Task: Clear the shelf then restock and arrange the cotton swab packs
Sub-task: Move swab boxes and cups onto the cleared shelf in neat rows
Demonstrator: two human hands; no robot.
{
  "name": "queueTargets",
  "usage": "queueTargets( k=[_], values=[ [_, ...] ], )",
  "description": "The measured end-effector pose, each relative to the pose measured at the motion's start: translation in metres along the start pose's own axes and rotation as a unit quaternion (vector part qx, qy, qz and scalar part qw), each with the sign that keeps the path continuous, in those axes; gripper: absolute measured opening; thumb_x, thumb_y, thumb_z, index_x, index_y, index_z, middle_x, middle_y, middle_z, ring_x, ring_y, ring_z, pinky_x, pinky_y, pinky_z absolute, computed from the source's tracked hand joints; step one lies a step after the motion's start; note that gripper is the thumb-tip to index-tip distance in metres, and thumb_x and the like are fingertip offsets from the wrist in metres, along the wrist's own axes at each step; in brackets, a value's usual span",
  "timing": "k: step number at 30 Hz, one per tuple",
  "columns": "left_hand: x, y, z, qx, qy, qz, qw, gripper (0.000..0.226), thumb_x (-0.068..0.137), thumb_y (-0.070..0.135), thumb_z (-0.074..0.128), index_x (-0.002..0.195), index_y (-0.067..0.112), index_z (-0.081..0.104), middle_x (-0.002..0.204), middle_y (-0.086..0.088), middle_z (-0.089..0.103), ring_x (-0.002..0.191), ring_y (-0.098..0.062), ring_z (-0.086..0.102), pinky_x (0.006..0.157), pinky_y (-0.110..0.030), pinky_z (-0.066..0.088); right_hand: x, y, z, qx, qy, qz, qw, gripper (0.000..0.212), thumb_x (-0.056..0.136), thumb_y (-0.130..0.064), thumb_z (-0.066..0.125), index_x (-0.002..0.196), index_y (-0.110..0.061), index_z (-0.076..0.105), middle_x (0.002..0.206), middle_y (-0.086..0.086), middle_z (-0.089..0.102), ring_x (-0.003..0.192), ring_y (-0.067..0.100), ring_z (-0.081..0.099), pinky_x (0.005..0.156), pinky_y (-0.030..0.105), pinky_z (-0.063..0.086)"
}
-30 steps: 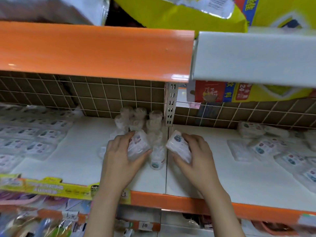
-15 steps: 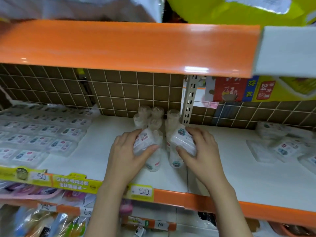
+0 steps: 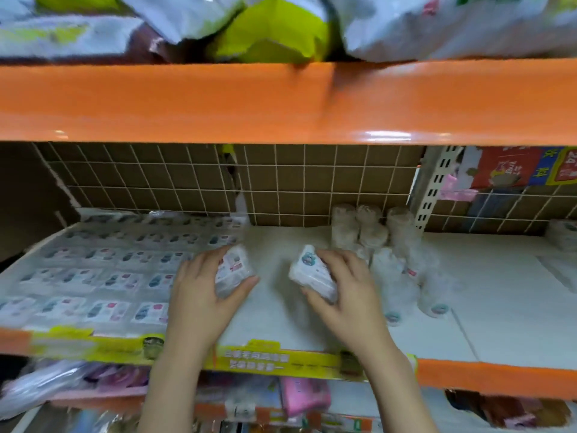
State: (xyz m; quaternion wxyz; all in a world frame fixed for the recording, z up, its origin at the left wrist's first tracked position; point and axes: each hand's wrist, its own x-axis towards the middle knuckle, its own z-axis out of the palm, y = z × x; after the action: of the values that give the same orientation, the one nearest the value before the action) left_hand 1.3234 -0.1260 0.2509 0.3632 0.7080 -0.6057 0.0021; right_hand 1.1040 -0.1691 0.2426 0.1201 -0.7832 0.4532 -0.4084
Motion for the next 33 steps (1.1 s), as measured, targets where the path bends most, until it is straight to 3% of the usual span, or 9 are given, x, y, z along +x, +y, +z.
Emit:
queueTargets(
  k=[4, 10, 13, 17, 20, 24, 29, 33],
  values=[
    [-0.002, -0.033, -0.022, 0.008, 0.011, -0.035, 0.999, 0.076, 0.070, 0.069, 0.049, 0.122, 0.015, 0.060, 0.117, -0.010, 0.061, 0.106, -0.034, 0.054, 0.090, -0.044, 0.044, -0.003, -0.017, 0.031, -0.020, -0.062, -0.003, 0.998, 0.055, 0.075, -0.046, 0.054, 0.125, -0.023, 0.054, 0.119, -0.002, 0.052, 0.110, 0.018, 0.047, 0.091, 0.030, 0.036],
    [-0.011, -0.051, -0.032, 0.013, 0.020, -0.071, 0.997, 0.074, 0.070, 0.062, 0.059, 0.127, 0.015, 0.056, 0.122, -0.010, 0.059, 0.114, -0.031, 0.048, 0.094, -0.044, 0.040, -0.011, -0.023, 0.060, -0.050, -0.131, -0.017, 0.990, 0.057, 0.072, -0.046, 0.053, 0.124, -0.022, 0.055, 0.116, 0.001, 0.053, 0.105, 0.023, 0.052, 0.083, 0.033, 0.040],
    [-0.014, -0.052, -0.034, 0.018, 0.017, -0.085, 0.996, 0.069, 0.074, 0.056, 0.070, 0.130, 0.021, 0.053, 0.124, -0.008, 0.056, 0.116, -0.029, 0.045, 0.096, -0.044, 0.038, -0.008, -0.021, 0.064, -0.051, -0.136, -0.006, 0.989, 0.060, 0.072, -0.050, 0.049, 0.124, -0.020, 0.056, 0.115, 0.002, 0.055, 0.103, 0.025, 0.053, 0.082, 0.035, 0.040],
    [-0.014, -0.053, -0.035, 0.029, 0.024, -0.107, 0.994, 0.066, 0.073, 0.053, 0.070, 0.130, 0.023, 0.052, 0.125, -0.008, 0.054, 0.118, -0.029, 0.043, 0.097, -0.046, 0.035, -0.002, -0.018, 0.071, -0.043, -0.139, 0.011, 0.989, 0.065, 0.072, -0.053, 0.045, 0.127, -0.021, 0.055, 0.117, 0.002, 0.054, 0.107, 0.026, 0.051, 0.089, 0.038, 0.041],
    [-0.014, -0.059, -0.036, 0.027, 0.011, -0.104, 0.994, 0.076, 0.068, 0.072, 0.061, 0.126, 0.022, 0.055, 0.121, -0.008, 0.056, 0.116, -0.030, 0.044, 0.096, -0.047, 0.037, -0.002, -0.021, 0.080, -0.043, -0.147, 0.012, 0.988, 0.067, 0.071, -0.054, 0.043, 0.129, -0.022, 0.053, 0.119, 0.001, 0.052, 0.110, 0.024, 0.049, 0.092, 0.037, 0.038],
    [-0.014, -0.080, -0.042, 0.022, 0.011, -0.109, 0.994, 0.081, 0.065, 0.076, 0.044, 0.125, 0.022, 0.055, 0.118, -0.008, 0.056, 0.112, -0.030, 0.047, 0.091, -0.045, 0.040, -0.002, -0.044, 0.103, -0.023, -0.167, -0.016, 0.985, 0.065, 0.075, -0.054, 0.046, 0.131, -0.022, 0.051, 0.120, 0.000, 0.050, 0.113, 0.019, 0.044, 0.095, 0.030, 0.035],
    [-0.004, -0.127, -0.062, 0.030, 0.003, -0.098, 0.995, 0.080, 0.067, 0.075, 0.054, 0.124, 0.019, 0.057, 0.116, -0.011, 0.058, 0.109, -0.033, 0.048, 0.090, -0.046, 0.040, -0.004, -0.073, 0.142, -0.005, -0.189, -0.042, 0.981, 0.060, 0.079, -0.045, 0.053, 0.133, -0.019, 0.050, 0.123, 0.002, 0.049, 0.118, 0.016, 0.038, 0.100, 0.027, 0.034],
    [0.008, -0.170, -0.081, 0.027, -0.025, -0.097, 0.995, 0.081, 0.068, 0.073, 0.060, 0.129, 0.020, 0.053, 0.126, -0.008, 0.055, 0.115, -0.030, 0.045, 0.094, -0.044, 0.038, -0.006, -0.088, 0.158, -0.009, -0.160, -0.019, 0.987, 0.057, 0.076, -0.043, 0.056, 0.126, -0.015, 0.055, 0.122, 0.004, 0.054, 0.116, 0.015, 0.040, 0.099, 0.019, 0.029]
  ],
)
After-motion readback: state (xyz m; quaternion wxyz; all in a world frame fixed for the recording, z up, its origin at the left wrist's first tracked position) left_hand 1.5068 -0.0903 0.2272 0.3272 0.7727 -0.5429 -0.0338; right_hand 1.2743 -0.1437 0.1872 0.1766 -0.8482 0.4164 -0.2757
